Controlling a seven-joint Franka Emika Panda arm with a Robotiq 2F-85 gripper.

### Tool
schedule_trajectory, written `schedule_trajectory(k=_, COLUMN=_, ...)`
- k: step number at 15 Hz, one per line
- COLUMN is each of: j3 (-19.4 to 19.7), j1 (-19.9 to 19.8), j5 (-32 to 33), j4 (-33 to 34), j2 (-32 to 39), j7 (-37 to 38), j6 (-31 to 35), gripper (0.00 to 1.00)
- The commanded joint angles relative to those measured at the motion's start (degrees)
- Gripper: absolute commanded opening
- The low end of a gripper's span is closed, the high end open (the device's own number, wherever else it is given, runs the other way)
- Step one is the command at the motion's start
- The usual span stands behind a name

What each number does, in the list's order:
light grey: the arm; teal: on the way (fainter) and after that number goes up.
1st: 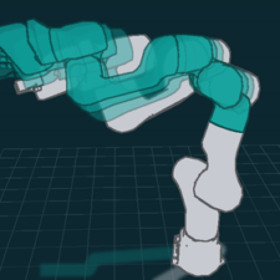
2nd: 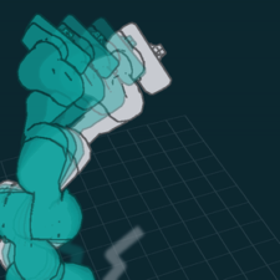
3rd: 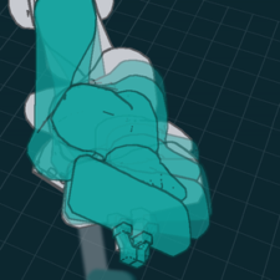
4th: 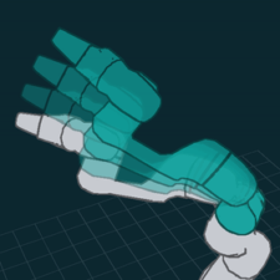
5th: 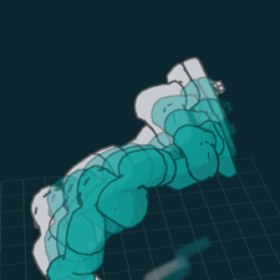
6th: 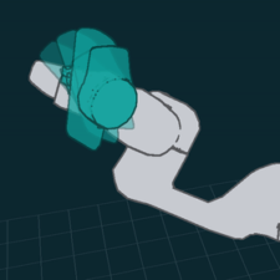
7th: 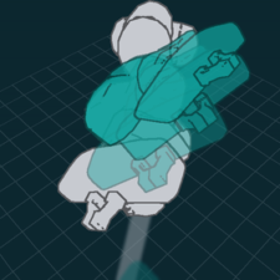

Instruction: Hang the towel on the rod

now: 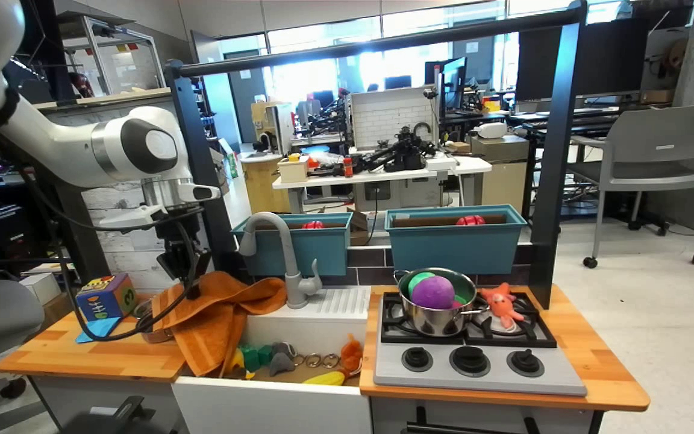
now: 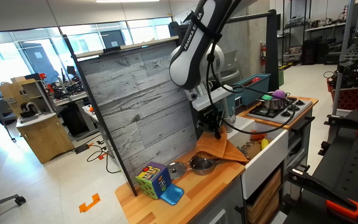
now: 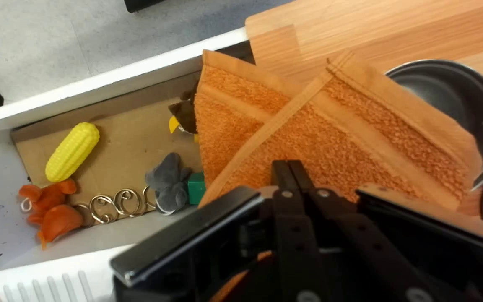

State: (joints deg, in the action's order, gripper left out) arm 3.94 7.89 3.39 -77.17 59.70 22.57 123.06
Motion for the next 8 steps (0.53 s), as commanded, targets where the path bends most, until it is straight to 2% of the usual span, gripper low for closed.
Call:
schedule_trajectory(k=1, j3=0.1, j1=-1.8, j5=0.0, j4=-13.1, j2=-11.6, j7=-5.2, j6=8.7, gripper=0.00)
schedule_trajectory(k=8, j3=-3.3, j1=-9.4, j5=-8.9, j4=-32.3, j2=-29.6, j7=-10.8, j6=32.6, gripper=0.00)
